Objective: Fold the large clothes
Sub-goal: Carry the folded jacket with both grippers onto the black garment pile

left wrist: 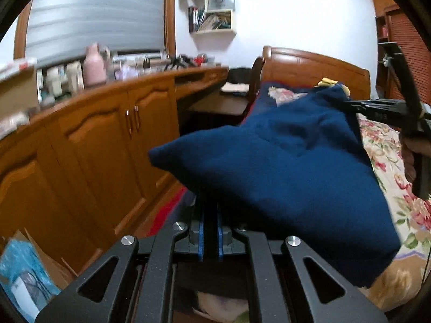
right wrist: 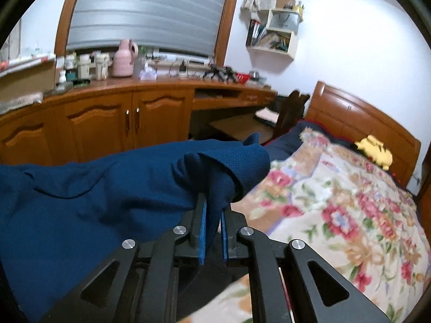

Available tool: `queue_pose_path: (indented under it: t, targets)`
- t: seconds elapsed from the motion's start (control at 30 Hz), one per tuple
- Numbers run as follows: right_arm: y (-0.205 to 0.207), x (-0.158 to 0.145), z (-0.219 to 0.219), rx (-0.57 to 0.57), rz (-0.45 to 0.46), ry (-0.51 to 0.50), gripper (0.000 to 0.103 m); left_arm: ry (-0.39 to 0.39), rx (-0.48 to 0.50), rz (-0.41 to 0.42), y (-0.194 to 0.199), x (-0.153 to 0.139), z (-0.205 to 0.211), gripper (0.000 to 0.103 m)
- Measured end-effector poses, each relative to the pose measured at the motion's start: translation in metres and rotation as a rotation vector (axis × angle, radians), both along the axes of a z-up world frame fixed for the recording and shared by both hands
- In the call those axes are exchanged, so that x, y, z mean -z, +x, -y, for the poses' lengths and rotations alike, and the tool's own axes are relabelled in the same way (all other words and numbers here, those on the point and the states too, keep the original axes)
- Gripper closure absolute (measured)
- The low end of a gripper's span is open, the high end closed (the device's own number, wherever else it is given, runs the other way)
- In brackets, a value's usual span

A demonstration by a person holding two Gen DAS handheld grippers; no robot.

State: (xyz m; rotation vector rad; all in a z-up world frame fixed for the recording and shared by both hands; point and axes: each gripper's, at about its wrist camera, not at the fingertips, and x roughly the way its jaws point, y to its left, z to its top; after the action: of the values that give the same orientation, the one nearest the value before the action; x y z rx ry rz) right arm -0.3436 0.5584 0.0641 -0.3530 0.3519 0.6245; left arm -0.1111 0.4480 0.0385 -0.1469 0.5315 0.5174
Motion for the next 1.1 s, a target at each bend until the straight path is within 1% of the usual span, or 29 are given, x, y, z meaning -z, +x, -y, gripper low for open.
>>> queue_pose_path:
  t: [0.07,0.1,0.13,0.2,0.3,0.37,0.4,0.47,0.53,0.57,0.6,0.67,0.73,0.77,0.8,0.87,1.0,1.1]
  targets:
    - [0.0,0.012,-0.002,0.002,-0.016,-0.019,0.083,-0.001,-0.013,-0.005,-0.002,0.013,0.0,0.096]
    - [-0.001,0.014,-0.003,0.003,-0.019,-0.029,0.078,-0.005,-0.01,0.0,-0.004,0.016,0.002,0.096]
    - [-0.001,0.013,-0.003,0.005,-0.022,-0.031,0.076,-0.005,-0.006,0.01,-0.005,0.017,0.003,0.096]
    - [-0.006,0.011,0.002,-0.002,-0.03,-0.001,0.067,-0.006,-0.003,0.017,-0.006,0.017,0.005,0.096]
    - [-0.009,0.007,-0.003,-0.093,-0.085,0.04,0.067,-0.019,-0.005,0.019,-0.008,0.015,-0.002,0.095]
    - [-0.021,0.008,-0.005,-0.186,-0.136,0.065,0.067,-0.035,-0.01,0.023,-0.012,0.017,-0.006,0.094]
    - [-0.029,0.01,-0.009,-0.211,-0.151,0.064,0.067,-0.039,-0.015,0.026,-0.015,0.016,-0.007,0.094]
    - [-0.044,0.012,-0.018,-0.253,-0.159,0.053,0.067,-0.031,-0.028,0.024,-0.021,0.015,-0.005,0.093]
    - [-0.059,0.015,-0.025,-0.283,-0.153,0.041,0.067,-0.019,-0.039,0.02,-0.029,0.012,-0.002,0.089]
    - [-0.064,0.016,-0.026,-0.287,-0.15,0.038,0.067,-0.019,-0.037,0.027,-0.033,0.011,-0.001,0.081]
    - [-0.068,0.016,-0.025,-0.284,-0.149,0.041,0.067,-0.024,-0.032,0.039,-0.038,0.008,0.0,0.067]
    - [-0.071,0.016,-0.022,-0.279,-0.158,0.06,0.067,-0.025,-0.027,0.062,-0.048,0.002,0.002,0.054]
    - [-0.071,0.016,-0.015,-0.285,-0.161,0.082,0.067,-0.01,-0.021,0.075,-0.055,-0.005,0.007,0.041]
    - [-0.071,0.018,-0.015,-0.298,-0.161,0.084,0.067,-0.003,-0.019,0.086,-0.058,-0.008,0.009,0.026]
    - [-0.073,0.019,-0.014,-0.301,-0.159,0.076,0.067,0.002,-0.017,0.099,-0.061,-0.011,0.011,0.018]
    - [-0.069,0.033,-0.011,-0.301,-0.164,0.047,0.067,0.005,-0.01,0.112,-0.065,-0.016,0.015,0.015]
    - [-0.068,0.054,-0.022,-0.317,-0.165,-0.016,0.067,0.02,-0.006,0.118,-0.069,-0.024,0.024,0.014]
    - [-0.07,0.059,-0.03,-0.304,-0.153,-0.031,0.067,0.037,0.0,0.115,-0.069,-0.027,0.029,0.014]
